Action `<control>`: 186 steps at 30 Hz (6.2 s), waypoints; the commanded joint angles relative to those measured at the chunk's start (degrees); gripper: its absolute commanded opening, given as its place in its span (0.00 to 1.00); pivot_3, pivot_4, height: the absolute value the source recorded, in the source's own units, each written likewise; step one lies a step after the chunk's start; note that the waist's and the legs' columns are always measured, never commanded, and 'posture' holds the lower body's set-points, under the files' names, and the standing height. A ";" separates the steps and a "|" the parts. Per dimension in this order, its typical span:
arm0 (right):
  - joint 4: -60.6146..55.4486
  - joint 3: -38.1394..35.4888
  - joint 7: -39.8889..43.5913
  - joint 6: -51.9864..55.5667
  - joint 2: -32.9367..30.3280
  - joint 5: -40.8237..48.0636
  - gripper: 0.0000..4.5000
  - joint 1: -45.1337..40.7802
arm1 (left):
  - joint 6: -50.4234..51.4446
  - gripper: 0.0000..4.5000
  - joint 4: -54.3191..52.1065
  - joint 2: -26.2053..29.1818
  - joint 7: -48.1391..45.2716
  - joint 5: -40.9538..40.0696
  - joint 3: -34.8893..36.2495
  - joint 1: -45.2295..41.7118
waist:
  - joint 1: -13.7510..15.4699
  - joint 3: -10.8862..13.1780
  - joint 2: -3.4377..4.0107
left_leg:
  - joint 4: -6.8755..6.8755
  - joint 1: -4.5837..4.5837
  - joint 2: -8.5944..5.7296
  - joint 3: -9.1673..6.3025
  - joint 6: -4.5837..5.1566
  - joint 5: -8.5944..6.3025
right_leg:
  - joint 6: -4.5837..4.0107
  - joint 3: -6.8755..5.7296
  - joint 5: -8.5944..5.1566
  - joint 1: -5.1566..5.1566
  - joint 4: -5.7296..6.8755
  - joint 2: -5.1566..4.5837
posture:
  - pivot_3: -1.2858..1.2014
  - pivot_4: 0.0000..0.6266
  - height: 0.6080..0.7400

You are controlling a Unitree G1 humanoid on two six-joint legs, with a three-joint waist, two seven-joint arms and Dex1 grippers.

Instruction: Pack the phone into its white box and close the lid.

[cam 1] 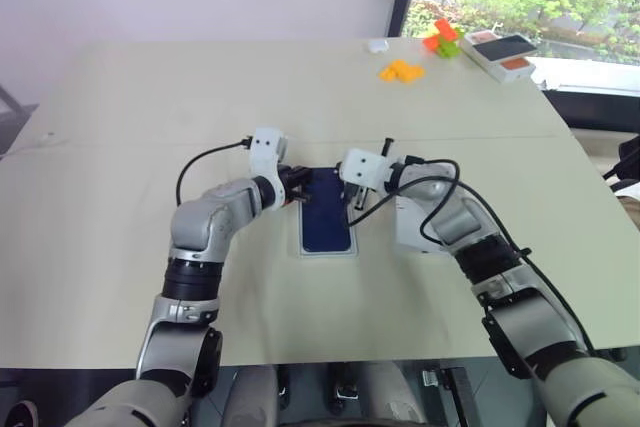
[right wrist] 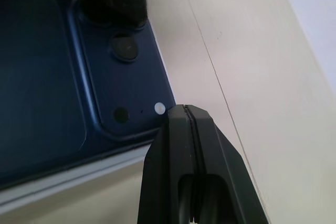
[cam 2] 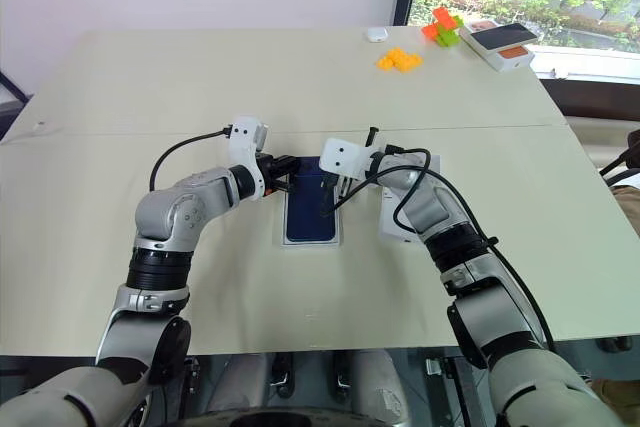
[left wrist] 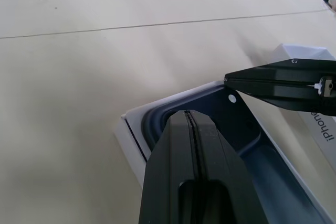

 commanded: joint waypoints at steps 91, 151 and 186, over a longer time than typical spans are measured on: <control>-50.66 -9.89 -20.75 87.38 1.00 21.11 0.99 8.71 | -31.45 1.00 -15.39 33.80 -37.93 -8.14 10.30 25.57 | -0.06 0.01 0.08 | -0.16 -0.35 0.01 0.00 0.44 -0.28 | 0.13 0.01 -0.21 -0.35 -0.28 -0.04 | 0.52 0.24 0.98; -19.78 -65.18 -47.05 94.42 47.16 73.30 0.01 -17.25 | -22.21 1.00 -15.83 30.66 -27.38 -15.08 14.29 23.66 | -0.52 0.02 0.14 | -0.18 -0.38 0.05 0.05 0.50 -0.30 | -0.09 0.01 -0.06 -0.39 -0.17 -0.01 | 0.52 0.24 0.98; -13.36 -47.46 -69.12 80.45 40.40 107.88 0.01 -6.65 | -22.62 1.00 -15.81 29.60 -26.94 -15.38 13.22 23.49 | -0.60 0.03 0.16 | -0.27 -0.40 0.08 0.05 0.51 -0.31 | 0.15 0.01 -0.18 -0.39 -0.29 0.03 | 0.52 0.24 0.98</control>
